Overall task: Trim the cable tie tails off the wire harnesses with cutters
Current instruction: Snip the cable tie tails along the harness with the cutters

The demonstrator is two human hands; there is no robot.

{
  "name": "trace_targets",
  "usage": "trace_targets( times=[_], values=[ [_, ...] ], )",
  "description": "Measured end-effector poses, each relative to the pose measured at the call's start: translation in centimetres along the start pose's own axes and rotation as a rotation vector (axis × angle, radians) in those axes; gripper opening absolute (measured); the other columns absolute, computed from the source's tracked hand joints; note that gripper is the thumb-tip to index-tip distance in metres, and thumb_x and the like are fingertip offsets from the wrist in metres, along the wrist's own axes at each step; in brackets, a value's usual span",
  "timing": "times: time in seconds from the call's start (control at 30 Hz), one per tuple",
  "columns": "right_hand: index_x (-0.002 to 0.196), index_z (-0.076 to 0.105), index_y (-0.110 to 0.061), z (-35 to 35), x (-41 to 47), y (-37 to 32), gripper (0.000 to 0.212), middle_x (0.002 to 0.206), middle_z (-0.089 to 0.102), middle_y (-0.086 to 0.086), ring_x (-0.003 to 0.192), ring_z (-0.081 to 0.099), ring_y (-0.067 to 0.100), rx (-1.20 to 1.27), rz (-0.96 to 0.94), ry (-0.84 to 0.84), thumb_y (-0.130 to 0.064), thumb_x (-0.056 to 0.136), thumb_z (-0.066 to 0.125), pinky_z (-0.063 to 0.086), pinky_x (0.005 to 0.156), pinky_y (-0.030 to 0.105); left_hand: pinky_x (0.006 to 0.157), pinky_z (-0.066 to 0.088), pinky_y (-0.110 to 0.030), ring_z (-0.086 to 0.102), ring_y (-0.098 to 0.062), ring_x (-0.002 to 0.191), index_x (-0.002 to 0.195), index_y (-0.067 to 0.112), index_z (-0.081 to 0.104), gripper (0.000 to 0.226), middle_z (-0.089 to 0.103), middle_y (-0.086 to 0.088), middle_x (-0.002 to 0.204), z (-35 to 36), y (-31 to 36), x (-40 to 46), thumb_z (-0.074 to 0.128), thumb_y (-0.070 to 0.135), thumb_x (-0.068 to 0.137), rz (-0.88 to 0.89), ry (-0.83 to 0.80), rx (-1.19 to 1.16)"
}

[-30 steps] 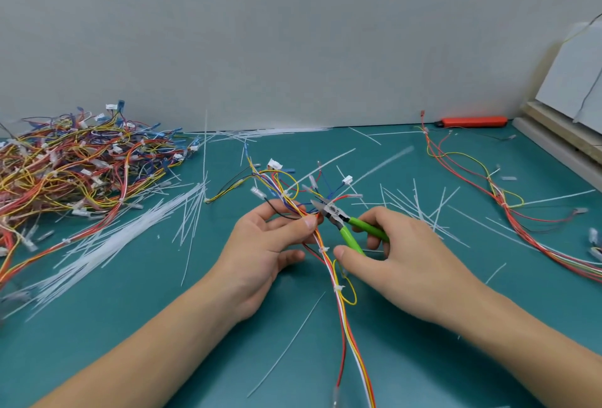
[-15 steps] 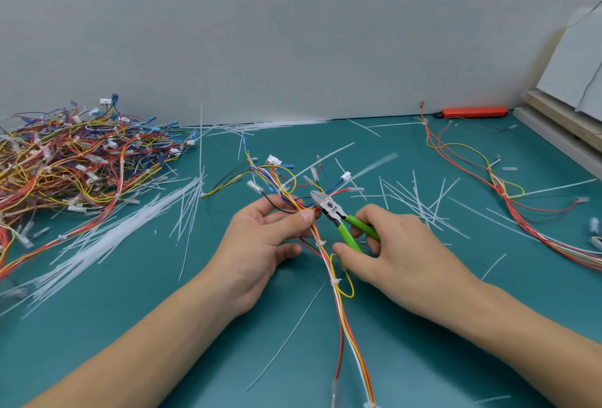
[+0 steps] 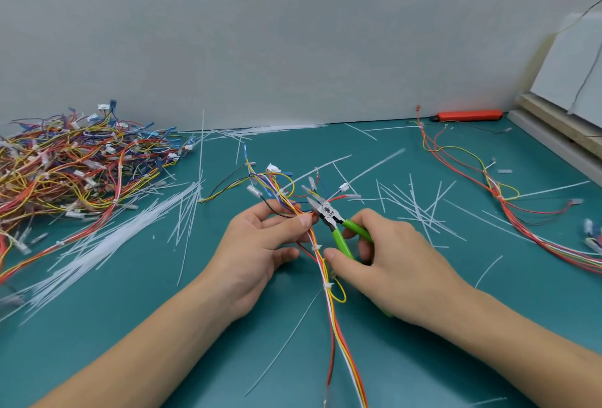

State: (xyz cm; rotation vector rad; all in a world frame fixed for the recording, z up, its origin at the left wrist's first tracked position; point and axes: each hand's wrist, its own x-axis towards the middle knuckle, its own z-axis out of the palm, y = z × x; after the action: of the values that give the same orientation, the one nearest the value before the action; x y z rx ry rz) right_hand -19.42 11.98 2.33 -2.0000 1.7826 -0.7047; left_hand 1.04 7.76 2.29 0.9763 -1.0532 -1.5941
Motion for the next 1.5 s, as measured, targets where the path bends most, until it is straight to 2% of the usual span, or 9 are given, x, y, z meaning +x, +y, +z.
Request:
trace_targets(
  times=[0.23, 0.63, 0.73, 0.83, 0.97, 1.13, 1.27, 1.4, 1.5],
  values=[
    [0.093, 0.05, -0.039, 0.0, 0.1, 0.0, 0.051, 0.077, 0.058, -0.011, 0.069, 0.057, 0.006, -0.016, 0.003, 0.039, -0.084, 0.068, 0.046, 0.044, 0.057, 0.029, 0.054, 0.051, -0.021, 0.07, -0.015, 0.072, 0.101, 0.014, 0.068, 0.038, 0.078, -0.013, 0.105, 0.0, 0.1, 0.1, 0.086, 0.02, 0.068, -0.006, -0.004, 0.01],
    [0.092, 0.054, -0.039, 0.1, 0.2, 0.4, 0.048, 0.076, 0.06, -0.013, 0.067, 0.059, 0.007, -0.006, -0.005, 0.039, -0.081, 0.069, 0.052, 0.046, 0.056, 0.031, 0.053, 0.051, -0.02, 0.071, -0.014, 0.071, 0.1, 0.014, 0.068, 0.036, 0.078, -0.013, 0.103, 0.1, 0.2, 0.1, 0.085, 0.017, 0.068, -0.018, -0.001, 0.001],
    [0.092, 0.055, -0.037, -0.1, 0.3, 0.7, 0.041, 0.08, 0.062, -0.018, 0.068, 0.059, 0.008, 0.011, -0.026, 0.025, -0.075, 0.075, 0.058, 0.043, 0.054, 0.029, 0.053, 0.051, -0.02, 0.071, -0.014, 0.072, 0.098, 0.015, 0.069, 0.036, 0.078, -0.014, 0.105, 0.1, 0.2, 0.1, 0.086, 0.019, 0.066, -0.02, -0.004, 0.0],
    [0.087, 0.057, -0.037, -0.1, 0.6, 0.8, 0.027, 0.08, 0.063, -0.019, 0.064, 0.057, 0.01, 0.065, -0.042, 0.005, -0.062, 0.083, 0.067, 0.047, 0.057, 0.032, 0.054, 0.051, -0.02, 0.071, -0.014, 0.072, 0.093, 0.017, 0.07, 0.034, 0.078, -0.014, 0.106, 0.0, 0.2, 0.1, 0.087, 0.02, 0.065, -0.021, -0.011, -0.004],
    [0.083, 0.056, -0.037, -0.1, 0.6, 0.9, 0.025, 0.08, 0.063, -0.02, 0.06, 0.055, 0.011, 0.097, -0.054, -0.011, -0.058, 0.085, 0.07, 0.051, 0.058, 0.036, 0.053, 0.051, -0.02, 0.071, -0.014, 0.071, 0.093, 0.017, 0.069, 0.033, 0.078, -0.013, 0.106, 0.1, 0.2, 0.1, 0.086, 0.019, 0.065, -0.021, -0.004, 0.002],
    [0.086, 0.057, -0.035, -0.1, 0.6, 0.8, 0.028, 0.079, 0.064, -0.019, 0.061, 0.056, 0.011, 0.108, -0.046, -0.004, -0.061, 0.084, 0.067, 0.054, 0.061, 0.04, 0.053, 0.052, -0.02, 0.07, -0.015, 0.071, 0.1, 0.013, 0.067, 0.035, 0.078, -0.014, 0.106, 0.1, 0.2, 0.1, 0.084, 0.016, 0.069, -0.023, -0.001, 0.003],
    [0.091, 0.055, -0.039, 0.3, 0.3, 0.6, 0.044, 0.08, 0.064, -0.018, 0.065, 0.061, 0.007, 0.073, -0.012, 0.018, -0.079, 0.074, 0.056, 0.051, 0.059, 0.035, 0.053, 0.051, -0.02, 0.07, -0.014, 0.07, 0.101, 0.012, 0.067, 0.035, 0.078, -0.014, 0.104, 0.1, 0.3, 0.0, 0.083, 0.015, 0.07, -0.025, -0.007, 0.006],
    [0.096, 0.055, -0.038, 0.2, 0.3, 0.5, 0.052, 0.079, 0.061, -0.013, 0.074, 0.061, 0.007, 0.069, -0.021, 0.031, -0.081, 0.068, 0.053, 0.055, 0.07, 0.039, 0.053, 0.051, -0.02, 0.07, -0.014, 0.07, 0.104, 0.011, 0.068, 0.037, 0.078, -0.014, 0.104, 0.1, 0.3, 0.1, 0.083, 0.014, 0.07, -0.031, -0.011, 0.011],
    [0.097, 0.056, -0.037, 0.0, 0.4, 0.3, 0.054, 0.079, 0.061, -0.013, 0.073, 0.06, 0.008, 0.072, -0.015, 0.026, -0.081, 0.066, 0.053, 0.055, 0.071, 0.041, 0.053, 0.051, -0.019, 0.07, -0.013, 0.07, 0.101, 0.012, 0.068, 0.035, 0.078, -0.014, 0.104, 0.1, 0.3, 0.1, 0.083, 0.014, 0.07, -0.036, -0.012, 0.006]
  ],
)
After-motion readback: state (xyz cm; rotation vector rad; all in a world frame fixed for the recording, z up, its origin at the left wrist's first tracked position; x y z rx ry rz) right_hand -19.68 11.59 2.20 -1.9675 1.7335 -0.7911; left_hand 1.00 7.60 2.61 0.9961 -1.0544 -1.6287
